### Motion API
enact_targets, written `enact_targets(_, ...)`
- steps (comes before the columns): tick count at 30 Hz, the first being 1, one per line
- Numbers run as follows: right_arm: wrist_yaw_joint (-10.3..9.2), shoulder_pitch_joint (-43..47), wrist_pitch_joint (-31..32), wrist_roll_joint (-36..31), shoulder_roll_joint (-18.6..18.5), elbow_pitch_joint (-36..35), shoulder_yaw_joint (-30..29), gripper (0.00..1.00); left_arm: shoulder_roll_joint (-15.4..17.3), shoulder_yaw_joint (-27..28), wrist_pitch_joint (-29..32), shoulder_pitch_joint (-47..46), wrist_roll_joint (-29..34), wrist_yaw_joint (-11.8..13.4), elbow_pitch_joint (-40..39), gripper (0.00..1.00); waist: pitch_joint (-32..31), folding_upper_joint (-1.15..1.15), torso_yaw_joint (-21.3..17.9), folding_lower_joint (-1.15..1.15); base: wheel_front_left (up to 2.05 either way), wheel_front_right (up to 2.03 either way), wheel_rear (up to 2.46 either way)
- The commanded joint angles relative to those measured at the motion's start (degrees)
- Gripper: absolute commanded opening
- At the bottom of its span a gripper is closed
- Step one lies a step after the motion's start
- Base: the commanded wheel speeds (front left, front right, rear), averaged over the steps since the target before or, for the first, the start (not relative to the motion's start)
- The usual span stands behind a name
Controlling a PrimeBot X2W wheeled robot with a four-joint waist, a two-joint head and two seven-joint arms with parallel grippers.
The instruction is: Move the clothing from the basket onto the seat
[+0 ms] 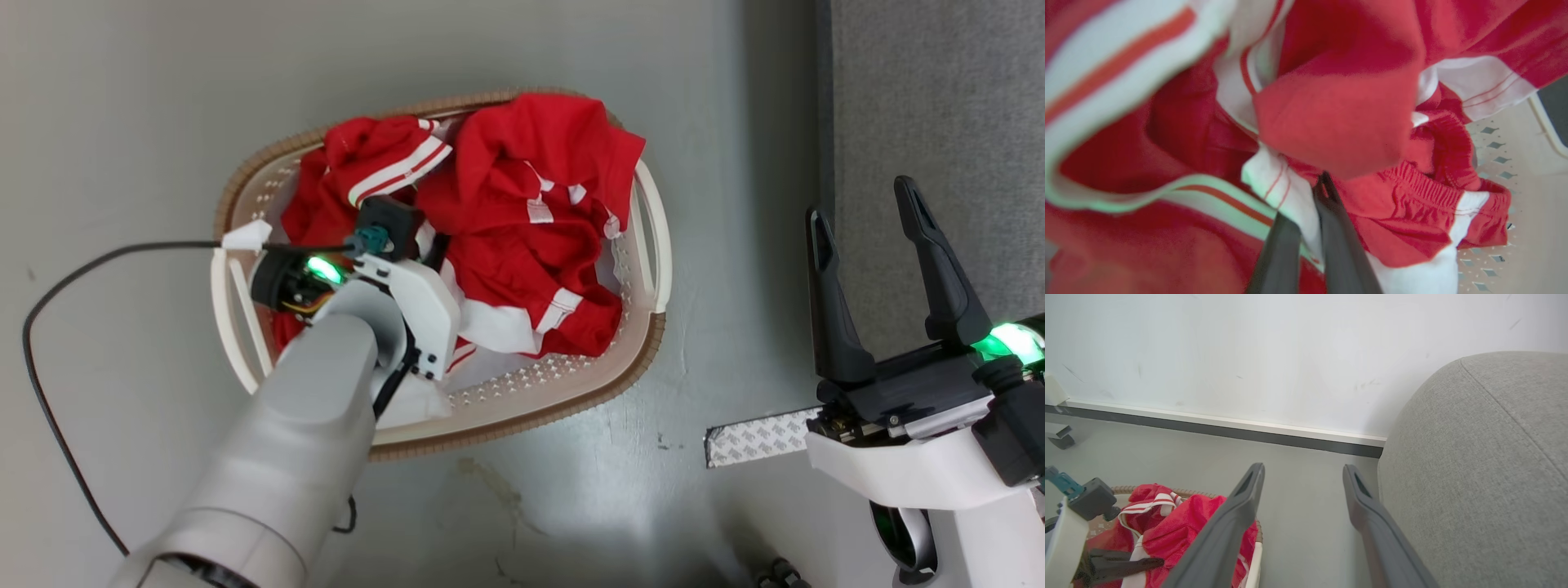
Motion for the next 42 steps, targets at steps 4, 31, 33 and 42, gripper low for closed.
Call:
enact_targets(4,-0.12,-0.7,0.0,1.0,-0.2,1.4,-0.1,1.0,0.4,-1.5,-1.1,3.0,-4.1,0.1,-2.0,0.0,-3.5,0.0,1.0,-0.01,0.0,0.0,0.0)
enact_targets(31,-0.12,14.1,0.0,2.5,-0.2,12.8,-3.1,1.0,7.9,-5.4,-1.2,28.7,-19.3,2.7,-28.9,0.0,-42.2,0.0,8.0,-0.01,0.0,0.0,0.0)
enact_targets(33,-0.12,15.1,0.0,2.5,-0.2,13.1,-3.2,1.0,9.0,-5.3,0.2,30.3,-19.4,4.0,-33.0,0.0,-44.1,0.0,8.0,-0.01,0.0,0.0,0.0)
enact_targets(42,-0.12,19.9,0.0,2.8,-0.2,15.0,-2.8,1.0,14.8,-4.7,8.5,37.9,-21.3,9.9,-52.7,0.0,-53.0,0.0,8.0,-0.01,0.0,0.0,0.0)
